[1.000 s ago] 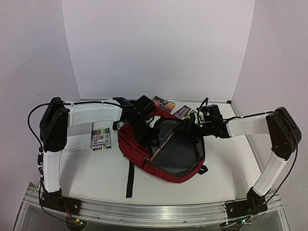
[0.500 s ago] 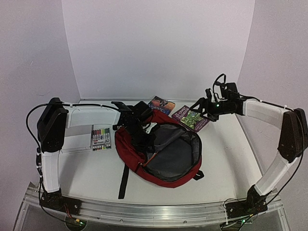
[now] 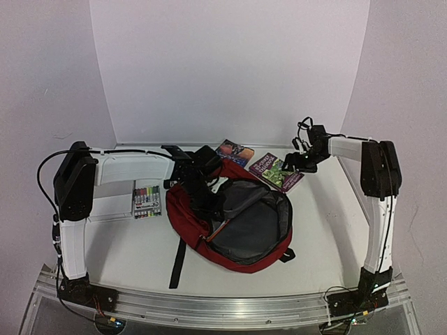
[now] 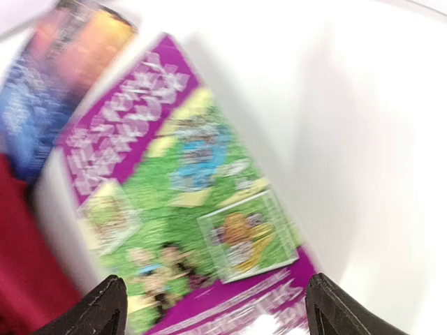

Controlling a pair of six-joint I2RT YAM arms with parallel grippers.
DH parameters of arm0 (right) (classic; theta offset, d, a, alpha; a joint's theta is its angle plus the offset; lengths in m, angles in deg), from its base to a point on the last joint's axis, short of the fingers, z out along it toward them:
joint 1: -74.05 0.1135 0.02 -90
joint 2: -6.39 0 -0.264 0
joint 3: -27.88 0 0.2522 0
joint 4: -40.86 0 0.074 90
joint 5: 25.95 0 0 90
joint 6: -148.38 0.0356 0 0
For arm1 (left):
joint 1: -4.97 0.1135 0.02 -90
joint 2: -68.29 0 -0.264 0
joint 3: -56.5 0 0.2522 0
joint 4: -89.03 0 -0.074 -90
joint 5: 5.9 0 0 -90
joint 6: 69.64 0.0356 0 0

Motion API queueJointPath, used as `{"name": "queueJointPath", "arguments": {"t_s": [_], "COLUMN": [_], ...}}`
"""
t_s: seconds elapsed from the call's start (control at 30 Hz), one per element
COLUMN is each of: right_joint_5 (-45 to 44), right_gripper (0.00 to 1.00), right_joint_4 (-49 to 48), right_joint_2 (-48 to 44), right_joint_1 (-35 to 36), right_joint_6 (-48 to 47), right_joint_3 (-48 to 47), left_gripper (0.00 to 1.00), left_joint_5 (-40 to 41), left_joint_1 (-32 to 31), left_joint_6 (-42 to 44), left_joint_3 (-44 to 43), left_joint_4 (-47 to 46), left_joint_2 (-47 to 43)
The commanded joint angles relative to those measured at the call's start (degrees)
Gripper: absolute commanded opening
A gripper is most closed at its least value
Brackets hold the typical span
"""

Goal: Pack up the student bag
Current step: Pick up the book from the center of the board.

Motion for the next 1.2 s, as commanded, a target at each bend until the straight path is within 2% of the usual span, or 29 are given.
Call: {"name": "queueJointPath", "arguments": {"t_s": [0.0,0.2,0.33,0.37,0.47,0.6,0.67,0.73,0.87,0.93,0.97,1.1,1.17], "right_joint_5": [-2.44,-3.83,-0.98,-0.52,-0.01,0.00,0.78,3.88,12.22,13.50,13.21,12.58,12.24], "right_gripper": [0.89,0.93,0.84,0.81,0.62,0.32,0.23,0.19,0.18,0.21,0.25,0.52,0.58], "right_joint_4": [3.03,3.99,7.12,7.83,9.63,12.11,13.37,15.70,24.15,28.02,28.46,27.52,26.49], "right_joint_2": [3.52,9.08,10.88,10.87,10.48,8.30,6.32,4.56,2.50,2.63,2.71,4.77,6.69], "right_joint_1": [-0.76,-0.74,-0.96,-1.05,-1.85,-4.32,-6.05,-7.76,-9.15,-9.19,-9.16,-9.99,-11.09], "right_joint_6": [-7.91,-13.45,-15.73,-16.05,-16.33,-16.65,-18.13,-19.84,-24.73,-26.37,-26.08,-21.52,-17.06], "right_joint_3": [-6.36,-9.22,-11.13,-11.11,-9.56,-4.03,-0.39,2.06,2.19,0.68,-0.03,-5.42,-9.12], "left_gripper": [0.06,0.06,0.06,0.06,0.06,0.06,0.06,0.06,0.06,0.06,0.06,0.06,0.06], "left_joint_5": [0.16,0.39,0.46,0.52,0.60,0.90,0.89,0.73,0.12,0.02,0.01,-0.08,-0.08], "left_joint_1": [-0.22,-0.25,-0.23,-0.22,-0.21,-0.21,-0.17,-0.20,-0.18,-0.21,-0.20,-0.21,-0.25], "left_joint_6": [0.89,0.89,1.05,1.14,1.37,1.74,1.82,1.83,1.68,1.94,2.10,2.39,2.30], "left_joint_3": [-2.74,-3.03,-3.37,-3.47,-3.82,-4.08,-3.88,-3.57,-2.82,-2.99,-3.20,-3.77,-3.91], "left_joint_4": [1.19,0.94,1.13,1.18,1.20,1.25,1.17,0.95,0.28,0.45,0.61,0.90,0.85], "left_joint_2": [-1.31,-0.93,-0.68,-0.61,-0.49,-0.42,-0.40,-0.44,-0.75,-0.58,-0.51,-0.25,-0.17]}}
